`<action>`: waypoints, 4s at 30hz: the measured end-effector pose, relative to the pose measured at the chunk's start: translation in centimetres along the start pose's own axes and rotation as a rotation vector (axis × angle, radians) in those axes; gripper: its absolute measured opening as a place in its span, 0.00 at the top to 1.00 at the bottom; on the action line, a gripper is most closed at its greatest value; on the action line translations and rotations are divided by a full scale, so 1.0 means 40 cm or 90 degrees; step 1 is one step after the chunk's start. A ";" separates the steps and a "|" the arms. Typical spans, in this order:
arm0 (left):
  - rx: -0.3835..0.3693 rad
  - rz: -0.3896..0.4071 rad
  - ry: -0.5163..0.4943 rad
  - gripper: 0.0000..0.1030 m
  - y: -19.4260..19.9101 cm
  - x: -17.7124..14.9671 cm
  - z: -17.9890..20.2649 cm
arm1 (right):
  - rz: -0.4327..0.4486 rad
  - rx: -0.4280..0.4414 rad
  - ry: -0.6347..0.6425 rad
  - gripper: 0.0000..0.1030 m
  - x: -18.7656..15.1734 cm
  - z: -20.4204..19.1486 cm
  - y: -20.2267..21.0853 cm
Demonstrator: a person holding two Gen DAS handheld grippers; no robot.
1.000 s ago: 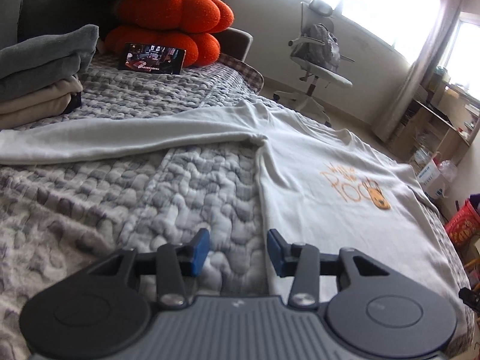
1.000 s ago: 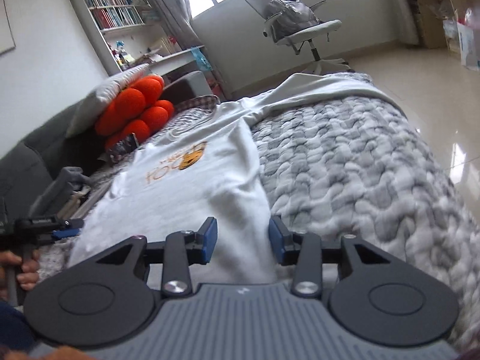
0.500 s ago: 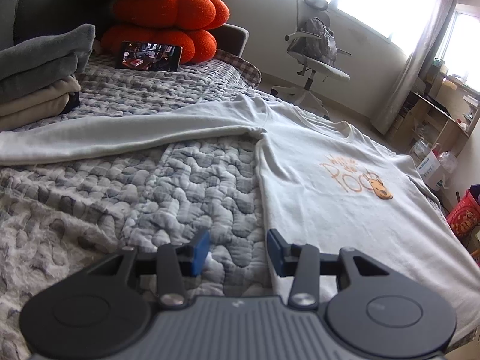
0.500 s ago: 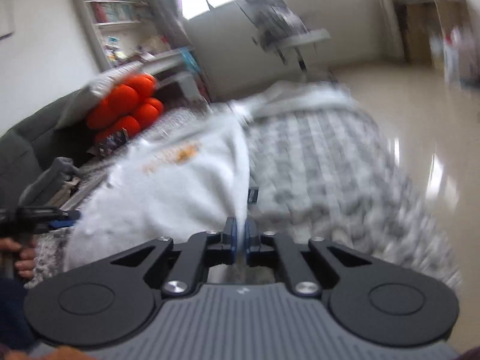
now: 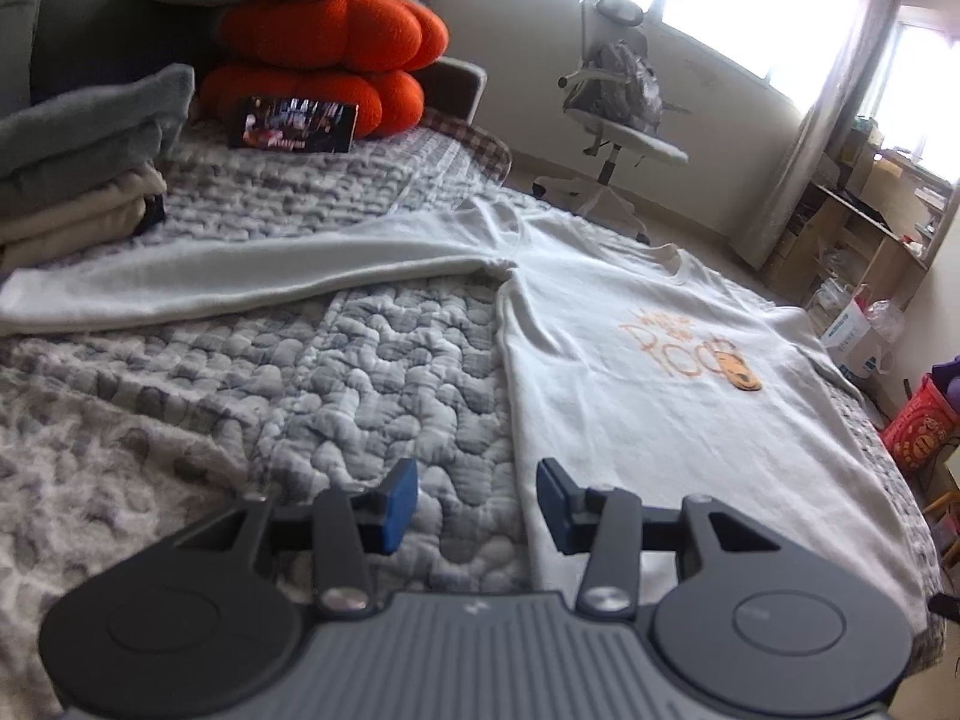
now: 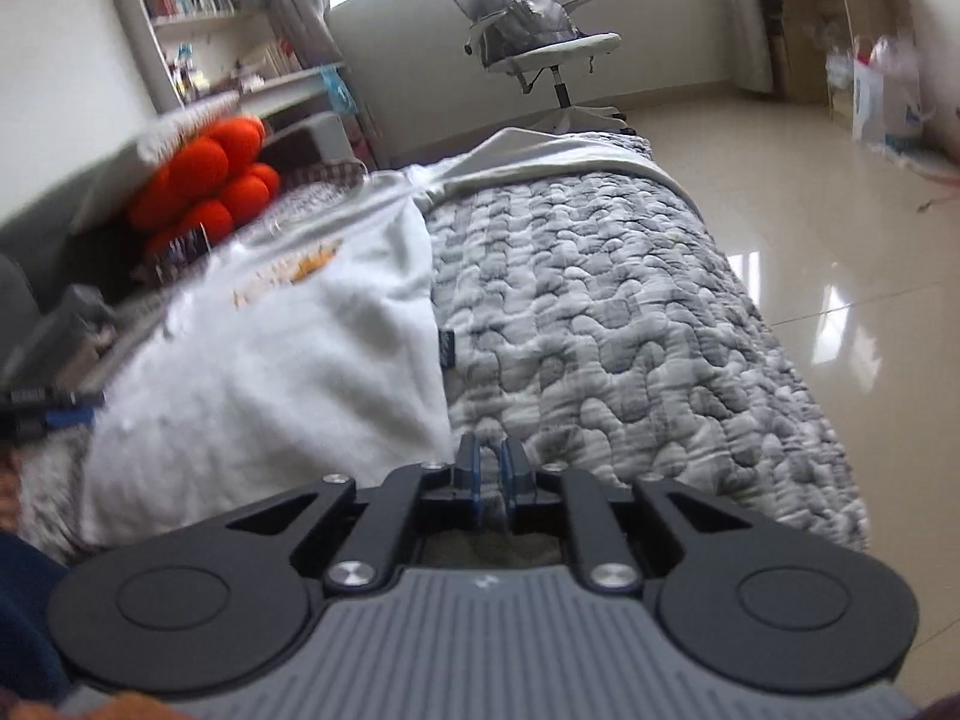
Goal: Fold clothes
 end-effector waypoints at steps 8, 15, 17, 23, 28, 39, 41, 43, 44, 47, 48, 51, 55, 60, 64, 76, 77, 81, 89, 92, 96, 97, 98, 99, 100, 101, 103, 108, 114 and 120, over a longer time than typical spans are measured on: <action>-0.004 0.005 -0.015 0.57 0.093 -0.040 0.006 | -0.022 0.057 -0.035 0.85 -0.006 -0.003 -0.006; -0.049 -0.002 -0.010 0.54 0.120 -0.073 0.053 | -0.052 0.133 -0.122 0.69 0.002 0.007 -0.011; -0.052 -0.015 -0.016 0.54 0.110 -0.093 0.065 | -0.058 0.130 -0.111 0.57 -0.002 0.000 -0.013; -0.058 -0.056 -0.011 0.54 0.069 -0.137 0.077 | -0.065 0.133 -0.083 0.57 -0.004 -0.011 -0.025; -0.069 -0.074 -0.018 0.44 0.038 -0.154 0.092 | -0.060 0.134 -0.054 0.59 -0.013 -0.019 -0.032; -0.054 -0.097 -0.014 0.64 0.056 -0.159 0.077 | -0.039 0.132 -0.002 0.87 -0.021 -0.049 -0.016; -0.057 -0.100 -0.008 0.64 0.055 -0.163 0.074 | -0.052 0.116 0.006 0.81 -0.027 -0.047 -0.031; -0.060 -0.100 -0.011 0.61 0.053 -0.162 0.078 | -0.059 0.113 -0.003 0.81 -0.028 -0.041 -0.040; -0.063 -0.100 -0.015 0.57 0.052 -0.161 0.082 | -0.060 0.114 -0.010 0.81 -0.027 -0.038 -0.042; -0.068 -0.097 -0.027 0.50 0.048 -0.163 0.093 | -0.060 0.111 -0.020 0.82 -0.029 -0.035 -0.041; -0.068 -0.098 -0.029 0.50 0.047 -0.163 0.095 | -0.059 0.110 -0.018 0.82 -0.031 -0.036 -0.040; -0.068 -0.100 -0.037 0.50 0.046 -0.161 0.098 | -0.052 0.108 0.002 0.82 -0.036 -0.043 -0.036; -0.039 -0.084 -0.082 0.83 0.055 -0.156 0.110 | -0.033 0.101 0.052 0.92 -0.039 -0.057 -0.031; -0.045 -0.071 -0.087 0.97 0.064 -0.155 0.117 | -0.014 0.108 0.075 0.93 -0.029 -0.068 -0.008; -0.056 -0.066 -0.058 0.97 0.071 -0.149 0.102 | 0.000 0.111 0.090 0.93 -0.024 -0.084 0.018; -0.092 0.003 -0.008 0.97 0.138 -0.121 0.072 | 0.049 0.182 0.097 0.94 0.018 -0.147 0.120; -0.093 -0.007 -0.002 0.97 0.127 -0.133 0.069 | 0.047 0.179 0.089 0.94 0.014 -0.138 0.116; -0.095 -0.050 0.002 0.97 0.081 -0.172 0.066 | 0.008 0.104 0.103 0.93 -0.025 -0.084 0.043; -0.052 -0.061 -0.003 0.65 0.092 -0.165 0.033 | -0.028 0.049 0.128 0.85 -0.027 -0.046 -0.013; -0.038 -0.050 0.019 0.64 0.114 -0.149 0.000 | -0.001 0.040 0.122 0.85 0.022 -0.027 0.003; -0.022 -0.026 0.023 0.58 0.110 -0.097 -0.025 | 0.024 0.033 0.111 0.85 0.086 -0.017 -0.006; -0.015 -0.024 0.021 0.58 0.098 -0.080 -0.027 | 0.024 0.033 0.111 0.85 0.100 -0.021 -0.018; -0.011 -0.024 0.020 0.58 0.084 -0.064 -0.027 | 0.022 0.033 0.111 0.85 0.114 -0.027 -0.033; -0.008 -0.024 0.021 0.58 0.070 -0.049 -0.028 | 0.019 0.035 0.114 0.85 0.127 -0.036 -0.048; -0.010 -0.025 0.028 0.58 0.054 -0.034 -0.030 | 0.016 0.037 0.120 0.85 0.139 -0.049 -0.065; -0.011 -0.026 0.035 0.58 0.038 -0.019 -0.031 | 0.014 0.041 0.128 0.85 0.151 -0.062 -0.080; -0.019 -0.030 0.046 0.58 0.007 0.009 -0.035 | 0.004 0.055 0.136 0.85 0.174 -0.087 -0.110; -0.019 -0.047 0.066 0.53 -0.052 0.076 -0.074 | -0.031 0.078 0.158 0.85 0.233 -0.136 -0.179; -0.041 -0.050 0.091 0.52 -0.111 0.141 -0.098 | -0.038 0.104 0.165 0.51 0.325 -0.175 -0.263; -0.037 -0.045 0.058 0.52 -0.192 0.177 -0.074 | -0.073 0.091 0.061 0.51 0.406 -0.155 -0.412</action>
Point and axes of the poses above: each gripper's, at about its wrist camera, not at the fingertips, and y roughly against the way its jaws point, z to its right, x to its top, the point moved 7 cm from there along -y, roughly the way its jaws point, and after that the axes turned 14 degrees about -y, right-handed, at the moved point
